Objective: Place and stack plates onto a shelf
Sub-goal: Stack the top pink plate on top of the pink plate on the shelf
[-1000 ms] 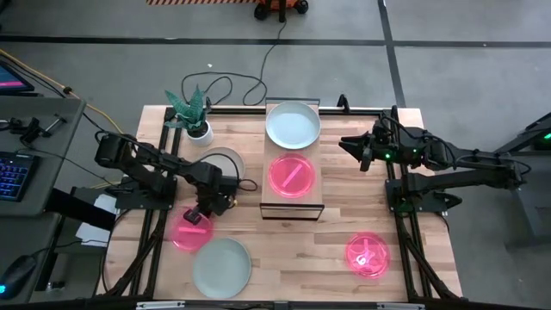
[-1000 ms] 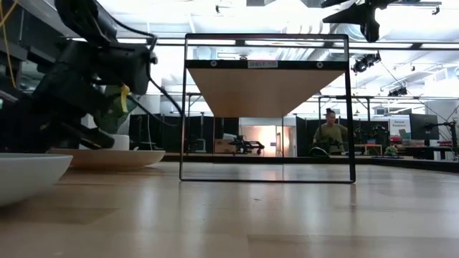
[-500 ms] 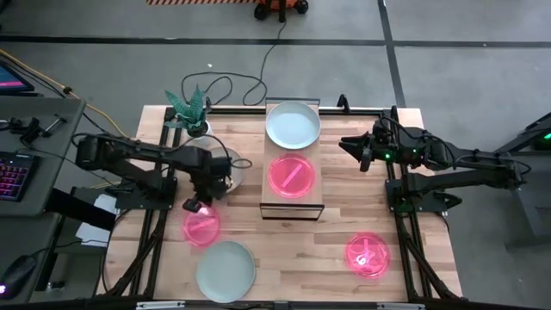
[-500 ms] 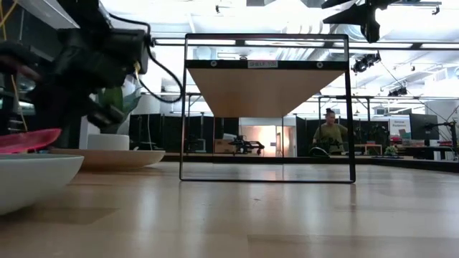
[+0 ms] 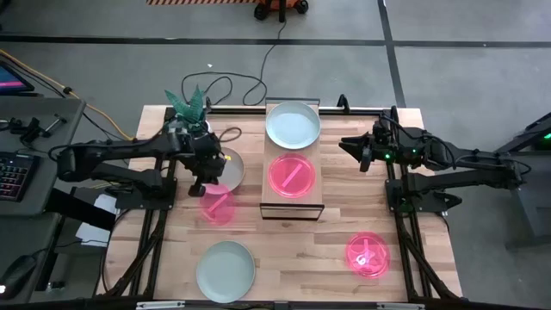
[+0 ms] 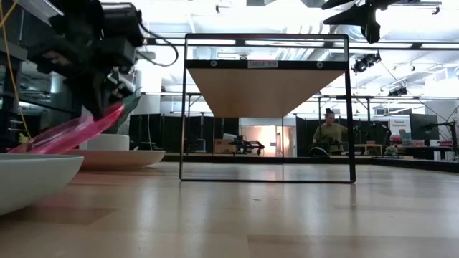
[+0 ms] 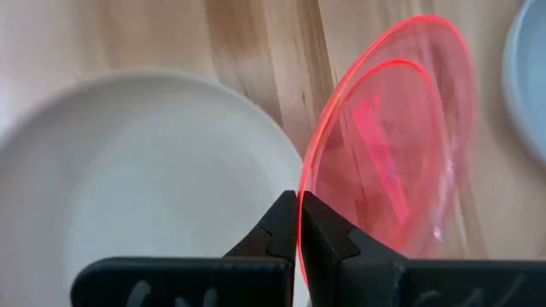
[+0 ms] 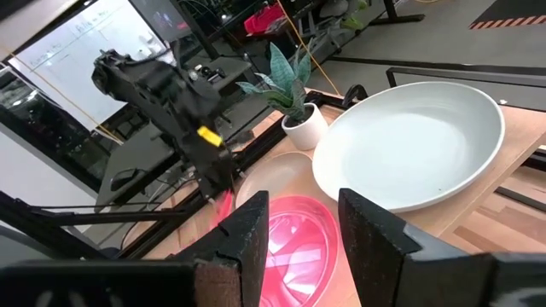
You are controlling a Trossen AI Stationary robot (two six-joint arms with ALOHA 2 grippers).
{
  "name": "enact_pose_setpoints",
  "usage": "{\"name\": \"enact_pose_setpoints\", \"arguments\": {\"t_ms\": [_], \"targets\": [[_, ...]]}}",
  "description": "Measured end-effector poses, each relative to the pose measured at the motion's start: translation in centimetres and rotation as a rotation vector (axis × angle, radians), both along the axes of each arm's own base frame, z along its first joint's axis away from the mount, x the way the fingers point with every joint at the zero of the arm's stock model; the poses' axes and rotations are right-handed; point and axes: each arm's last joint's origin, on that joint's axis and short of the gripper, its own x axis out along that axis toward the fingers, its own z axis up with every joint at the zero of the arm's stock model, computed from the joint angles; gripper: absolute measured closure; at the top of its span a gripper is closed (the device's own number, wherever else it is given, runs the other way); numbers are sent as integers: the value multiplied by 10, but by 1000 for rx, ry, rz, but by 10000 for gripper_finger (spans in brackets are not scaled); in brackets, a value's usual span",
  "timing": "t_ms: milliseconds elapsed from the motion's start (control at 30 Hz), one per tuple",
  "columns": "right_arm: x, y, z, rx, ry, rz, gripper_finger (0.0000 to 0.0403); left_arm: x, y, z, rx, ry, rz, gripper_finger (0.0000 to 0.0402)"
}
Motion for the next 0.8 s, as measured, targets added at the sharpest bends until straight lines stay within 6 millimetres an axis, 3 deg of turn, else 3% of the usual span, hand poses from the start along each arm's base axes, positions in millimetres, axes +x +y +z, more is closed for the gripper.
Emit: {"name": "enact_pose_setpoints", "arguments": {"t_ms": [300,567,800], "targets": [[-1,0,-3,2,31,0,277,1,11,62,-6,-197,201,401],[-1,0,-3,3,34,0,277,5,15,132,-42,-392,376,401],[-1,0,-3,3,34,0,277,38,16,157,-95,-420,525,401]]}}
